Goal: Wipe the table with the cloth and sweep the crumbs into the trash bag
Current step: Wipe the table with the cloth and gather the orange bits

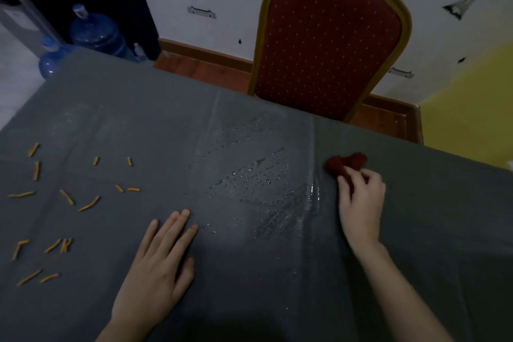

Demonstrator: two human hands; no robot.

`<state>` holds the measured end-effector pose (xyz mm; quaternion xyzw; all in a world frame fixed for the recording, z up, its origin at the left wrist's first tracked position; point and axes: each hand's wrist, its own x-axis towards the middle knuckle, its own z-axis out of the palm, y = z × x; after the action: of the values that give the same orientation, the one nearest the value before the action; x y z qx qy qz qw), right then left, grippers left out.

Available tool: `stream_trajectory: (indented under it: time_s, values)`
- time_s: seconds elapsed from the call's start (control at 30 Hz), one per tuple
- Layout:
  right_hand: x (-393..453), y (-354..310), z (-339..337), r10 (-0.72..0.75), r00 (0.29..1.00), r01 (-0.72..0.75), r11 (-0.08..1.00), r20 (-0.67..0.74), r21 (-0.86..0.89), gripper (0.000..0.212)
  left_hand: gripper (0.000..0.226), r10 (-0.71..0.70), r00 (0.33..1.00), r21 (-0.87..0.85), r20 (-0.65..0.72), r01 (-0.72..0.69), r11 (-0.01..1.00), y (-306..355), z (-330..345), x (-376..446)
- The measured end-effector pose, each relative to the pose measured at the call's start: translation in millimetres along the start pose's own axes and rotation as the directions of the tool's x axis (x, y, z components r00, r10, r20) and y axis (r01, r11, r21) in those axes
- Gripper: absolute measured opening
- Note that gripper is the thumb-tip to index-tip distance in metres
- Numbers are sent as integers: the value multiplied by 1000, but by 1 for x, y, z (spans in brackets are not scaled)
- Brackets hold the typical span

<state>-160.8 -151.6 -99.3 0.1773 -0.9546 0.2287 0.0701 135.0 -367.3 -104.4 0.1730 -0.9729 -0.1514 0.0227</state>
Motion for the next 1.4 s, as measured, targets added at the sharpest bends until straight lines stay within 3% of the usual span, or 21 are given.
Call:
stream_trajectory:
  time_s: [0.07, 0.13, 0.17, 0.23, 0.3, 0.33, 0.37, 0.43, 0.5, 0.57, 0.63, 0.73, 0.8, 0.83, 0.93, 0.97, 1.07, 1.13, 1.23, 1.33, 1.4]
  values:
    - [-7, -37, 15, -108, 993, 106, 993, 43, 60, 26, 57, -2, 1000, -2, -9, 2, 1000, 0, 0, 0]
    - [-20, -74, 25, -359, 923, 340, 929, 140, 146, 27, 56, 1, 1000, 1, -24, -1, 1000, 1, -1, 1]
    - [-24, -89, 28, -527, 829, 493, 847, 188, 200, 28, 56, 5, 1000, 4, -28, -5, 1000, 0, 0, 1]
    - [-28, -106, 31, -809, 523, 754, 587, 269, 297, 28, 55, 10, 999, 11, -33, -10, 1000, -1, -1, 1]
    - [-14, -104, 31, -912, 264, 871, 365, 313, 329, 24, 52, 14, 1000, 27, -28, -14, 1000, -1, 1, 1]
    - [-2, -103, 31, -926, 179, 899, 291, 332, 328, 22, 52, 9, 1000, 36, -21, -8, 999, -1, 1, 0]
    - [13, -101, 31, -918, 161, 909, 281, 363, 308, 21, 52, 7, 1000, 46, -15, -6, 999, -2, 2, 0]
    - [52, -97, 39, -866, 296, 868, 420, 404, 263, 22, 50, 5, 1000, 44, -25, -4, 999, -5, 5, 0]
    - [88, -93, 45, -780, 536, 807, 586, 323, 76, 20, 49, 18, 999, 28, -45, -16, 999, -7, 8, 0]
    - [108, -89, 51, -586, 782, 603, 798, 211, -19, 28, 50, 35, 998, 34, -61, -33, 999, -8, 10, -1]
    - [103, -94, 57, -403, 900, 412, 911, 165, -24, 30, 51, 45, 997, 39, -69, -42, 998, -9, 11, -1]
    - [59, -120, 65, -403, 900, 396, 915, 169, 73, 28, 57, 38, 997, 34, -68, -36, 999, -9, 12, -1]
    - [15, -135, 62, -585, 792, 561, 810, 177, 169, 22, 58, 36, 997, 40, -61, -34, 999, -9, 12, -1]
    - [-5, -138, 59, -697, 694, 660, 715, 180, 230, 22, 58, 36, 998, 41, -59, -34, 999, -9, 12, 0]
    - [-22, -125, 45, -917, 267, 848, 370, 296, 379, 19, 61, 45, 997, 47, -64, -42, 998, -9, 13, 1]
    - [-11, -121, 45, -909, 206, 856, 346, 361, 383, 16, 63, 46, 997, 47, -63, -43, 998, -9, 13, 1]
    - [48, -110, 55, -815, 401, 804, 532, 419, 265, 17, 65, 43, 998, 36, -53, -41, 999, -10, 13, 1]
    - [90, -110, 61, -715, 631, 721, 684, 302, 113, 16, 65, 36, 998, 29, -50, -34, 999, -10, 13, 1]
    - [117, -119, 75, -500, 848, 507, 862, 175, 8, 28, 62, 31, 998, 17, -48, -30, 999, -10, 12, 0]
    - [90, -150, 87, -418, 895, 408, 908, 158, 91, 26, 61, 23, 999, 16, -42, -22, 1000, -9, 10, -1]
    - [54, -166, 87, -565, 799, 536, 824, 206, 182, 26, 62, 23, 999, 14, -37, -22, 1000, -9, 10, -1]
